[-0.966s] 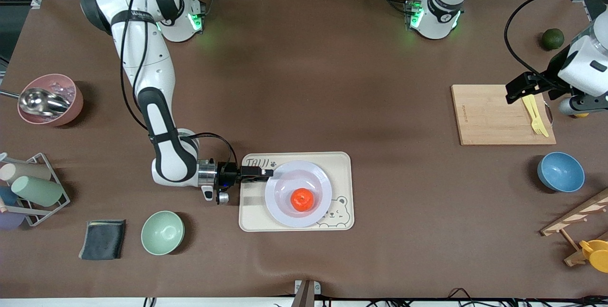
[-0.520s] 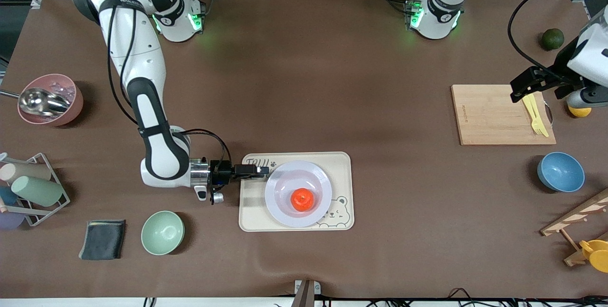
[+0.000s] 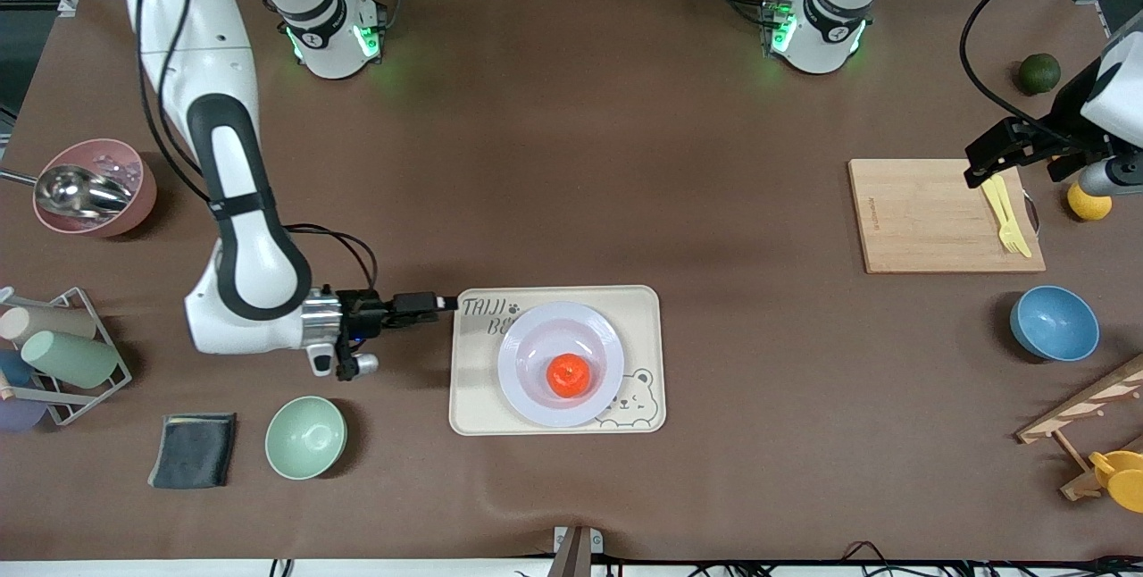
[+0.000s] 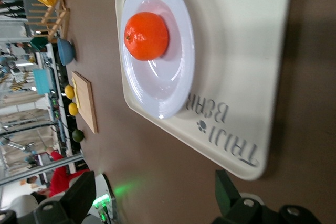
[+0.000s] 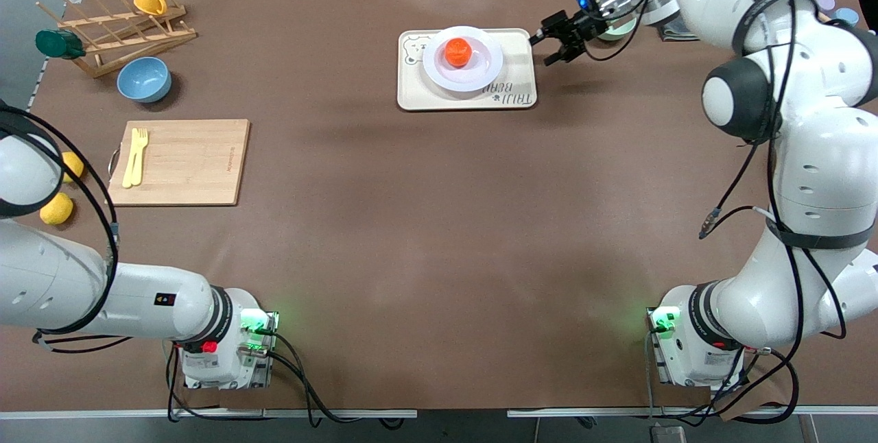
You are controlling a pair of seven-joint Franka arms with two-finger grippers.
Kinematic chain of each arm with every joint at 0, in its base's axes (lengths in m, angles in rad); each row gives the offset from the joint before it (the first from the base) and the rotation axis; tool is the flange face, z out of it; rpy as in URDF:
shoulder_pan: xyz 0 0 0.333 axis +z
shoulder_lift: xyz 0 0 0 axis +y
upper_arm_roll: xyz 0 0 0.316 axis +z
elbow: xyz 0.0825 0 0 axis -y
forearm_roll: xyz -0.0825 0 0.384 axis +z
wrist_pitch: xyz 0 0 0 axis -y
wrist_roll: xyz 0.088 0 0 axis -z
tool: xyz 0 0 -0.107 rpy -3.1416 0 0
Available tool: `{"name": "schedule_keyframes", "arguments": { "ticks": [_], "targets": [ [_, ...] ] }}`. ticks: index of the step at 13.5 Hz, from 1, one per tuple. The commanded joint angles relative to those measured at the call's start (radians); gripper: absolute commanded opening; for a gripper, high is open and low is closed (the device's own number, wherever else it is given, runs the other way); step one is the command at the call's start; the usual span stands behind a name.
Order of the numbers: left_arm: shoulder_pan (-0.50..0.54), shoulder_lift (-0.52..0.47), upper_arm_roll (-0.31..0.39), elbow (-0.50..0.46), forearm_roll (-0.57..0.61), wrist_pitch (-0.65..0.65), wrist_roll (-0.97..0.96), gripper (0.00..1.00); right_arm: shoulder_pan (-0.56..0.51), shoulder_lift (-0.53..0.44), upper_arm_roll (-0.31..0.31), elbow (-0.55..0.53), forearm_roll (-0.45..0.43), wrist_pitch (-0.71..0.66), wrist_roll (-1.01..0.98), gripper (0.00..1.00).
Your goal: Place orange and plate with both arms
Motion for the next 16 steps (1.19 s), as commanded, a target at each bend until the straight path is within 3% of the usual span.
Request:
{"name": "schedule_keyframes", "arguments": {
  "ticks": [1, 5, 7, 11, 14, 16],
  "targets": [
    [0.004, 0.002, 0.002, 0.017, -0.017, -0.023, 0.003, 1.00, -0.046, -0.089, -0.003, -0.043, -0.170, -0.022, 0.010, 1.00],
    [0.022, 0.002, 0.005, 0.007, -0.026, -0.025, -0.009, 1.00, -0.066, -0.201, -0.053, -0.046, -0.413, -0.086, 0.010, 1.00],
    [0.035, 0.006, 0.004, 0.007, -0.025, -0.025, -0.013, 1.00, -0.066, -0.273, -0.064, -0.046, -0.575, -0.094, 0.018, 1.00],
    [0.038, -0.008, -0.004, -0.018, -0.022, -0.056, -0.020, 1.00, -0.053, -0.425, -0.064, -0.046, -0.868, -0.130, 0.197, 1.00],
    [0.038, -0.054, -0.004, -0.093, -0.012, -0.014, -0.015, 1.00, -0.053, -0.521, -0.064, -0.046, -1.040, -0.152, 0.370, 1.00],
    [0.033, -0.057, -0.007, -0.093, -0.006, -0.010, -0.013, 1.00, -0.074, -0.577, -0.067, -0.046, -1.073, -0.189, 0.406, 1.00]
  ]
}}
